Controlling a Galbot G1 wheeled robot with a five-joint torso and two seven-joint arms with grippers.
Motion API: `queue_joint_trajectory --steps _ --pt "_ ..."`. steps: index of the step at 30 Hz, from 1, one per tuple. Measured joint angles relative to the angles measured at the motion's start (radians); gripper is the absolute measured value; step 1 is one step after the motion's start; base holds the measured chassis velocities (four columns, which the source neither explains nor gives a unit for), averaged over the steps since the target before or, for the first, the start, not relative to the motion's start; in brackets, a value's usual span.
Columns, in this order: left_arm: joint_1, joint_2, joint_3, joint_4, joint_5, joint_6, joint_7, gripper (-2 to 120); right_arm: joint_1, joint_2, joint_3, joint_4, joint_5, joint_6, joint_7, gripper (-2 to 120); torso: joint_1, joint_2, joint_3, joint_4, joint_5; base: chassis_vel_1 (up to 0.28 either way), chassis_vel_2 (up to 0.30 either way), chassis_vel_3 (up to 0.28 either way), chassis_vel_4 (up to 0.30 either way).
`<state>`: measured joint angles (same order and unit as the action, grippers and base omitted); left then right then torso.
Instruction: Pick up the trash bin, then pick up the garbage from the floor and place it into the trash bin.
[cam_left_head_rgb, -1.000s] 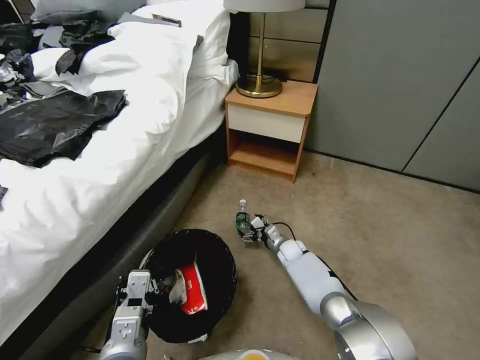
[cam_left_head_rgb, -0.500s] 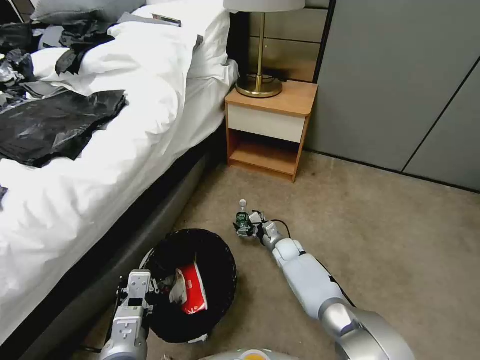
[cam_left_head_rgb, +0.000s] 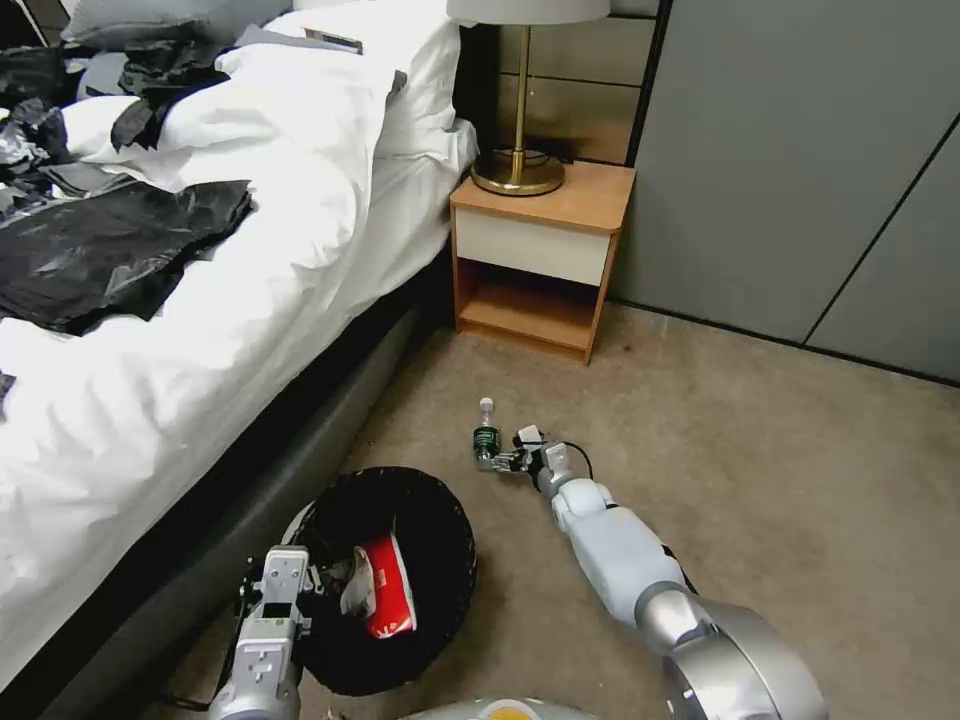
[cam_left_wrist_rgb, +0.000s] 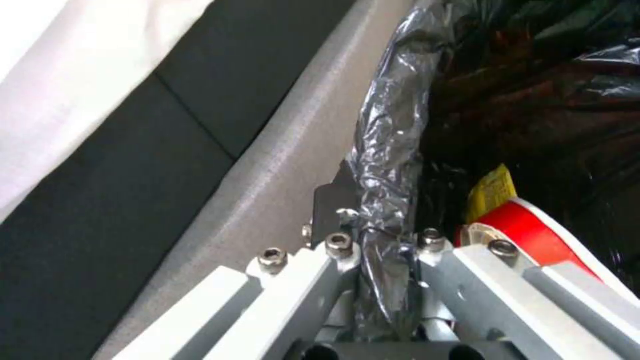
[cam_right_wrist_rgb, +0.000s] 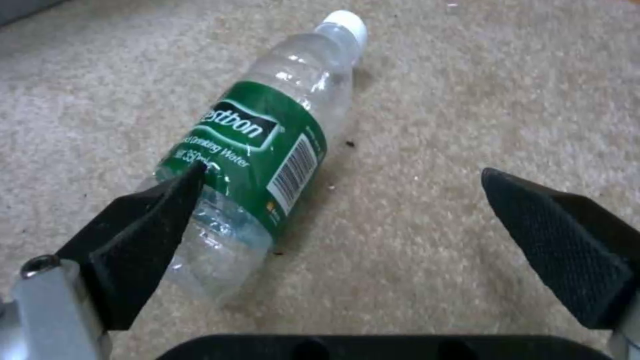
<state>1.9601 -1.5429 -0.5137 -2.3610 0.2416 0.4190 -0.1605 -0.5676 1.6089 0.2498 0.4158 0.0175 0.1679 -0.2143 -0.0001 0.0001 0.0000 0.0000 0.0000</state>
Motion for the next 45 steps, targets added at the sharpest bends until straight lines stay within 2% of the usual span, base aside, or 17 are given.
queue_joint_trajectory --steps 9,26,33,39,45 --pt "0.007 -0.004 0.002 -0.001 0.008 0.0 0.0 0 0.009 0.0 -0.001 -0.002 -0.001 -0.012 0.001 100 0.0 0.0 0.0 0.0 0.0 0.0 0.0 0.0 0.0" --pt "0.001 0.0 0.008 0.001 0.006 0.0 0.0 0 -0.015 -0.001 -0.021 0.161 -0.045 -0.074 0.019 100 0.0 0.0 0.0 0.0 0.0 0.0 0.0 0.0 0.0" --pt "0.001 0.0 0.01 0.001 0.006 0.0 0.0 0 -0.014 -0.001 -0.022 0.154 -0.045 -0.077 0.021 100 0.0 0.0 0.0 0.0 0.0 0.0 0.0 0.0 0.0" --pt "0.004 -0.003 0.01 0.001 0.01 -0.002 0.0 0 0.002 -0.001 -0.02 0.076 -0.02 -0.077 0.019 100 0.0 0.0 0.0 0.0 0.0 0.0 0.0 0.0 0.0" --pt "0.003 -0.004 0.013 0.004 0.013 -0.002 0.0 0 0.011 -0.001 -0.026 0.054 -0.007 -0.083 -0.004 100 0.0 0.0 0.0 0.0 0.0 0.0 0.0 0.0 0.0"
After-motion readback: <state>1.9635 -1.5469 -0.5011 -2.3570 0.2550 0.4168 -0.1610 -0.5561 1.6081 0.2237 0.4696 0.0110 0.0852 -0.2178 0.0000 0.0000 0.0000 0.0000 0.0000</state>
